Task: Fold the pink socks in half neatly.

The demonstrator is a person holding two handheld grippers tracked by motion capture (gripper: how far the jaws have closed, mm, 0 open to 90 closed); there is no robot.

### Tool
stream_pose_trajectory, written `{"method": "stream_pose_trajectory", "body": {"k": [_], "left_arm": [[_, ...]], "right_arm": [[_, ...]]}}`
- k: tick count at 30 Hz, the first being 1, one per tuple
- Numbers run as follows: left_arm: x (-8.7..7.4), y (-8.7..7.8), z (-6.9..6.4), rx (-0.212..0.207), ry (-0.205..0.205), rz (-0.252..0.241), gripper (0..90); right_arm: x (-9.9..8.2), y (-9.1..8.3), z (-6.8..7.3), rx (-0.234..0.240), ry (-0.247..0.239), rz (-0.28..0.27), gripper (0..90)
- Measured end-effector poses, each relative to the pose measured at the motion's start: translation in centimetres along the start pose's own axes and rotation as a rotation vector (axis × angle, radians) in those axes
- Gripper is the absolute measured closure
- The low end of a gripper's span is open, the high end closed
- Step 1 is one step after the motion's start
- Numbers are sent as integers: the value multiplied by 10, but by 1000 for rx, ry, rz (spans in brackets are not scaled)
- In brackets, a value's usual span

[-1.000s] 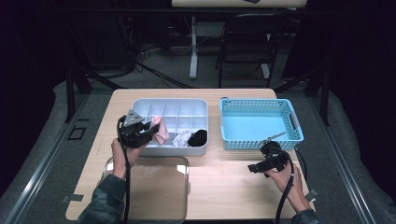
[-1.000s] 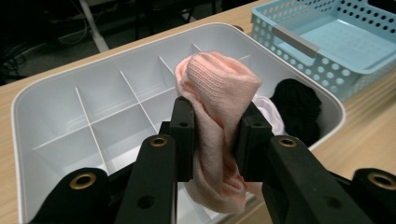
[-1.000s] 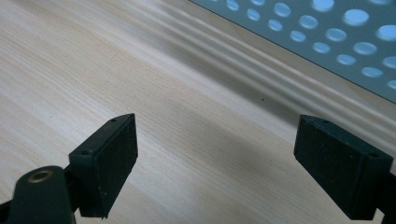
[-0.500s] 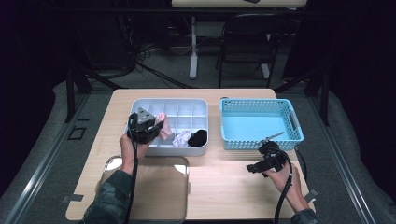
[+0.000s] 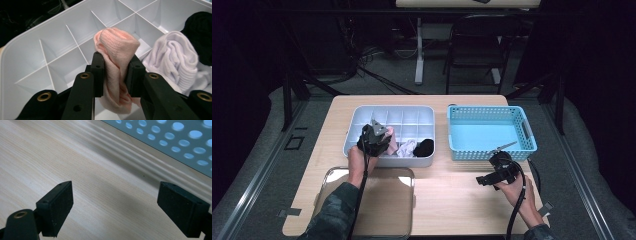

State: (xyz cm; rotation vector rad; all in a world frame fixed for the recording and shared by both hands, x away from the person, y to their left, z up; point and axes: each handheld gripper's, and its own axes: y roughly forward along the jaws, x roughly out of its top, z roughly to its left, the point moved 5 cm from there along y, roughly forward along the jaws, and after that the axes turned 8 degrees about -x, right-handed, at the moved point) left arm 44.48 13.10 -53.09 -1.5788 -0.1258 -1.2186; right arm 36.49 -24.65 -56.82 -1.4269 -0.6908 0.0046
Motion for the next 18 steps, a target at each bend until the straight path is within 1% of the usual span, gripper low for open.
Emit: {"method": "stream_pose_trajectory", "body": {"k": [2, 4, 5, 6, 7, 8, 9, 12, 13, 14, 15, 16, 18], "left_arm": [[-2, 3, 0, -16, -10, 15, 718], [-3, 5, -1, -14, -3, 38, 717], [-3, 5, -1, -14, -3, 38, 716], [-5, 7, -2, -36, -19, 51, 714], [-5, 7, -2, -36, -19, 51, 712], [-5, 8, -2, -52, -32, 54, 711], [-5, 8, -2, -52, -32, 54, 709], [-7, 9, -1, -75, -47, 77, 704], [-8, 9, -1, -76, -50, 75, 701], [-8, 9, 0, -80, -49, 84, 699], [-8, 10, -1, -76, -49, 84, 698], [-9, 10, -2, -91, -50, 94, 691], [-9, 11, -2, -95, -51, 98, 687]], "right_arm": [[0, 0, 0, 0, 1, -5, 127], [0, 0, -1, -2, 0, -1, 127], [0, 0, -1, -2, 0, -1, 127], [0, 0, 0, 2, 0, -2, 125], [0, 0, 0, 2, 0, -2, 125], [0, 0, 0, 3, 6, -6, 125], [0, 0, 0, 3, 6, -6, 125], [-2, -1, -2, -7, -13, 13, 124], [-2, 0, -1, -2, -2, 5, 124], [-3, 0, -2, -7, -10, 14, 124], [-3, 1, -1, 3, -3, 11, 123], [-3, 2, -1, -2, -7, 20, 124], [-3, 3, -1, 1, -4, 14, 124]]}}
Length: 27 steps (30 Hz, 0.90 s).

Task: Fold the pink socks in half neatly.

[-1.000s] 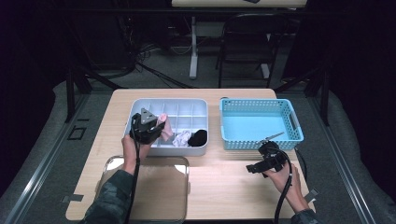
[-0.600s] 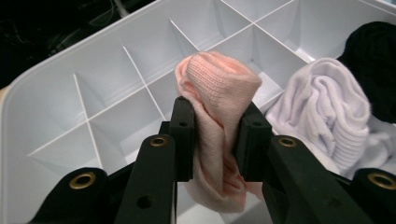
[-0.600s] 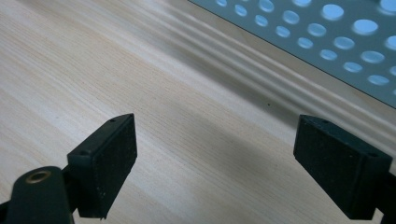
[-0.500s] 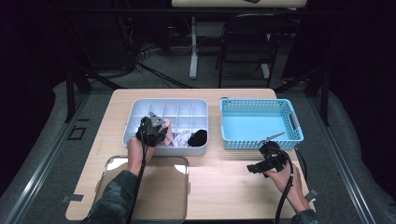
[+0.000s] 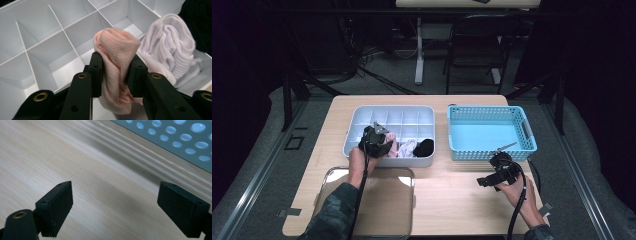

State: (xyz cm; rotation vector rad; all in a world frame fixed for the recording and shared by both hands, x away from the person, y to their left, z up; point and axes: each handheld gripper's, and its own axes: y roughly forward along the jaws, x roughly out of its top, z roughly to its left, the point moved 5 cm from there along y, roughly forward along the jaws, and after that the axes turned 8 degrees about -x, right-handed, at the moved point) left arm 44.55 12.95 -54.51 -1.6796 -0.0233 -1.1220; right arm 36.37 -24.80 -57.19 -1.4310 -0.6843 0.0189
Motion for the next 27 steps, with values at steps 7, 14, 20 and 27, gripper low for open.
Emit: {"method": "stream_pose_trajectory", "body": {"k": [7, 14, 20, 27], "left_arm": [[-2, -1, -3, -26, -14, 39, 633], [-2, -8, -4, -65, -32, 58, 469], [10, -14, 3, -86, -63, 22, 379], [13, -4, 11, -95, -88, 53, 458]], "right_arm": [[-1, -2, -3, -2, 1, 2, 124], [0, -3, -3, -11, 10, -15, 126], [0, -4, -5, -12, 12, -18, 126], [-1, -3, -5, -20, 7, -10, 126]]}}
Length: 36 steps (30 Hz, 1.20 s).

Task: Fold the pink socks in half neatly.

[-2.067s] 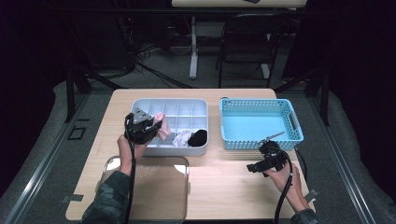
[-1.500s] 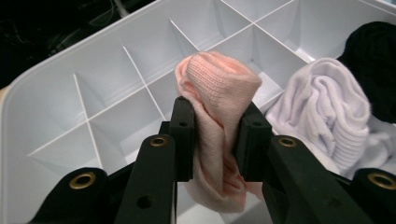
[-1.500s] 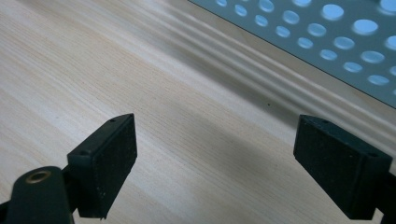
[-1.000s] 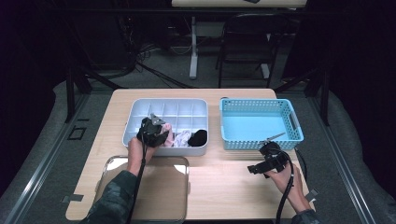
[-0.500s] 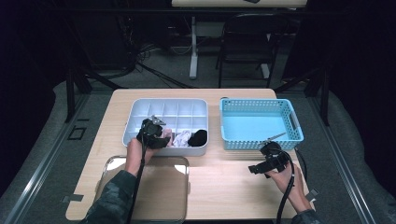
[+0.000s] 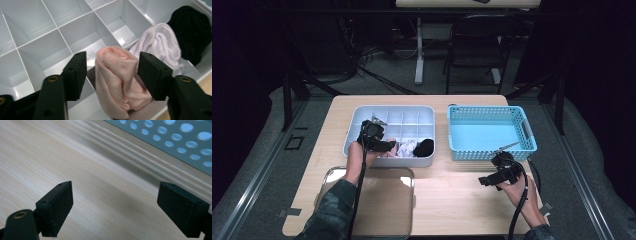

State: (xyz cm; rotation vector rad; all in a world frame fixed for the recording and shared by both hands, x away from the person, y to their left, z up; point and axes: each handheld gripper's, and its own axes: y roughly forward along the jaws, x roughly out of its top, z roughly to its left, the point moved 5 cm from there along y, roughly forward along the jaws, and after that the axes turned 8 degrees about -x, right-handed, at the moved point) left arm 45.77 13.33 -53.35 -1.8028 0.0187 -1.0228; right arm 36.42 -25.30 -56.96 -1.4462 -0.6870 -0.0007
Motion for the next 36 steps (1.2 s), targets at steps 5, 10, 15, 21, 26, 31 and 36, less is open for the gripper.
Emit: {"method": "stream_pose_trajectory", "body": {"k": [5, 10, 15, 21, 26, 31, 36], "left_arm": [[-3, 2, -1, -25, 1, 9, 661], [-9, 10, -7, -30, 26, 53, 738], [-11, 12, -8, -24, 34, 85, 761], [-14, 17, -6, -21, 29, 102, 768], [-14, 21, -5, -17, 30, 113, 766], [-13, 19, -4, -24, 28, 82, 699], [-10, 13, -4, -27, 12, 48, 493]], "right_arm": [[0, 1, 0, 8, 5, 9, 127], [-1, 2, 0, 3, -1, 12, 127], [-1, 1, 0, 9, 2, 6, 128], [-1, 1, 0, -3, -6, 10, 130], [-1, 1, 0, 2, -5, 9, 132], [-1, 2, 0, -1, -6, 15, 133], [-1, 1, -1, -2, -4, 12, 132]]}}
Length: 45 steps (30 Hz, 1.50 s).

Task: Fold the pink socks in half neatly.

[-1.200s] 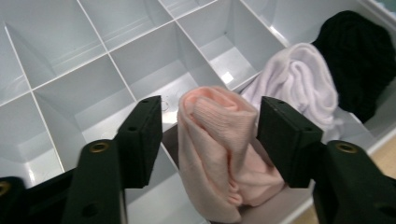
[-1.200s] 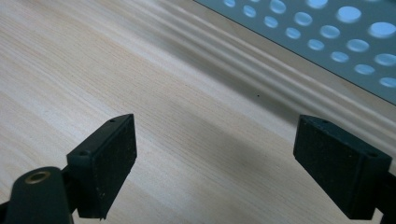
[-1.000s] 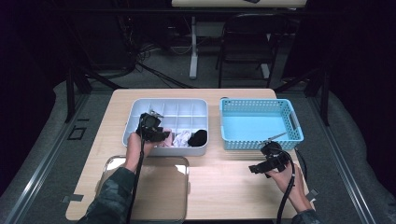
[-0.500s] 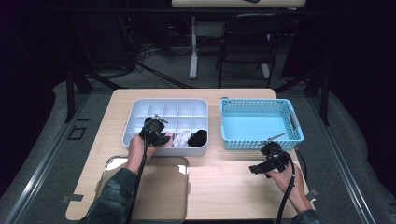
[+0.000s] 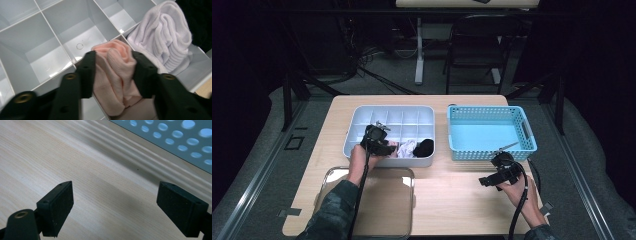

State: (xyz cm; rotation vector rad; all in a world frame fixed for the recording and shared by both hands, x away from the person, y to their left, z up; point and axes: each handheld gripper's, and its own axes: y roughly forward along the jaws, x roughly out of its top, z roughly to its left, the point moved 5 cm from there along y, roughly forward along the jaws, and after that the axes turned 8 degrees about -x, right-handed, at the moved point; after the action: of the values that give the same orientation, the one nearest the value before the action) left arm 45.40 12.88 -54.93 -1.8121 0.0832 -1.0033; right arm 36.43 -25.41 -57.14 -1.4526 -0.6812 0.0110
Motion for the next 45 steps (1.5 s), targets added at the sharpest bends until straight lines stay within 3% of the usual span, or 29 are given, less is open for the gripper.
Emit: {"method": "stream_pose_trajectory", "body": {"k": [1, 3, 10, 16, 20, 29, 32, 45], "left_arm": [[1, -2, 0, 1, -4, -7, 407], [4, -10, -3, 6, 5, -41, 356], [5, -20, -8, 7, 19, -71, 174], [-2, -31, -13, 19, 41, -90, 115], [-13, -37, -15, 36, 32, -79, 11], [-33, -56, -17, 55, 33, -100, 1], [-40, -61, -15, 68, 56, -114, 1], [-74, -76, -8, 110, 41, -114, 1]], "right_arm": [[0, -1, 0, 9, 0, 4, 132], [-1, -1, -1, -5, 3, 8, 131], [-2, -1, -3, 6, 17, 8, 116], [-2, -2, -4, 2, 23, 3, 98], [-4, -2, -5, -3, 19, 15, 93], [-4, -1, -5, 8, 21, 17, 86], [-5, -1, -6, 1, 20, 27, 85], [-6, 0, -5, -1, 23, 25, 86]]}}
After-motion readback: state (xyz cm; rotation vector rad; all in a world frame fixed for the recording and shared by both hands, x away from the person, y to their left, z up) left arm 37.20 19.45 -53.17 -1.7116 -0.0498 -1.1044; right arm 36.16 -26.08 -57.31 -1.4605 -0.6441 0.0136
